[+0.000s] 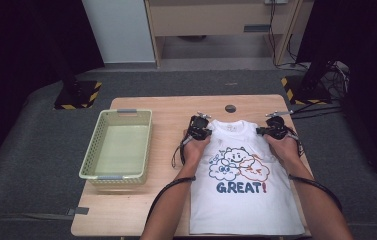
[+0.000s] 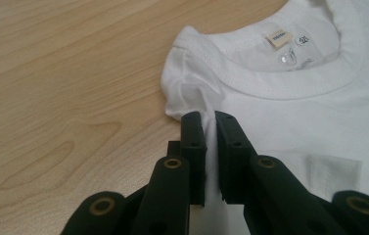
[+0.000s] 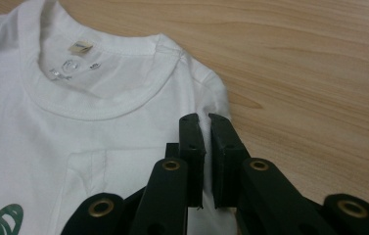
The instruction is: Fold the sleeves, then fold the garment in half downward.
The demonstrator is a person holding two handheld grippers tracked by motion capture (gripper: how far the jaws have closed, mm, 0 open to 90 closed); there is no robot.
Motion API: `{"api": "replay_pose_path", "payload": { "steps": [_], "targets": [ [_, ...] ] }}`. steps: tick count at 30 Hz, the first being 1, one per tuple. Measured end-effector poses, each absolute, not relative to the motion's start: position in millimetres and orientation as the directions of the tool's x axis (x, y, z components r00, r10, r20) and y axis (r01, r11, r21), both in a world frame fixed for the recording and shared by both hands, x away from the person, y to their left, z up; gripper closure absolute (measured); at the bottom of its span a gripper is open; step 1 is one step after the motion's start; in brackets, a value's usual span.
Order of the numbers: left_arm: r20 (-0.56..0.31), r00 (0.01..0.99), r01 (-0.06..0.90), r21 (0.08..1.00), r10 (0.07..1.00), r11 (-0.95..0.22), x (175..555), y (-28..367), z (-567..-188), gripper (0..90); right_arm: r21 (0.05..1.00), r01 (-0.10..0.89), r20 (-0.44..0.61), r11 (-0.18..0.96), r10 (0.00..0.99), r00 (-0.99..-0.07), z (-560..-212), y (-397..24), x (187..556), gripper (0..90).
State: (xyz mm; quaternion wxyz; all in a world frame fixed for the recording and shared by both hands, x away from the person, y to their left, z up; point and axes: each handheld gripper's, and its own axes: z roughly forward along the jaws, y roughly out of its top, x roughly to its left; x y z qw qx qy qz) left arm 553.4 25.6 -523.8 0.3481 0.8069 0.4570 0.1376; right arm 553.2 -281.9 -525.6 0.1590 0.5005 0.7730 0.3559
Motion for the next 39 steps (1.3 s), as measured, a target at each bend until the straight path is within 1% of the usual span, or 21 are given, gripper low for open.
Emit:
{"api": "replay_pose_path", "payload": {
  "steps": [5, 15, 18, 21, 24, 33, 39],
  "targets": [
    [-0.089, 0.542, 0.623, 0.71, 0.836, -0.328, 555.2, 25.1, -518.0, 84.1, 0.728, 0.644, 0.109, 0.237, 0.887, -0.449, -516.6, -282.0, 554.3, 85.5],
    [-0.066, 0.541, 0.58, 0.751, 0.838, -0.316, 558.3, 30.2, -494.9, 84.3, 0.757, 0.619, 0.114, 0.21, 0.89, -0.442, -495.3, -281.9, 557.7, 85.7],
    [-0.08, 0.537, 0.576, 0.762, 0.84, -0.296, 558.9, 33.2, -487.1, 84.3, 0.769, 0.608, 0.117, 0.195, 0.893, -0.434, -486.9, -283.9, 558.3, 85.7],
    [-0.07, 0.536, 0.564, 0.771, 0.841, -0.295, 558.0, 35.7, -477.7, 84.4, 0.78, 0.596, 0.114, 0.19, 0.893, -0.435, -476.9, -285.7, 557.1, 85.8],
    [-0.055, 0.538, 0.549, 0.78, 0.841, -0.301, 554.4, 37.0, -468.4, 84.5, 0.796, 0.58, 0.123, 0.174, 0.891, -0.437, -467.1, -287.1, 553.5, 85.9],
    [-0.01, 0.543, 0.51, 0.798, 0.84, -0.321, 539.3, 39.2, -443.8, 84.5, 0.819, 0.545, 0.104, 0.179, 0.888, -0.449, -446.0, -285.9, 540.3, 85.9],
    [0.009, 0.557, 0.487, 0.806, 0.831, -0.335, 521.3, 43.0, -432.1, 84.6, 0.83, 0.518, 0.08, 0.206, 0.876, -0.476, -436.1, -283.8, 518.7, 85.9]
  ]
}}
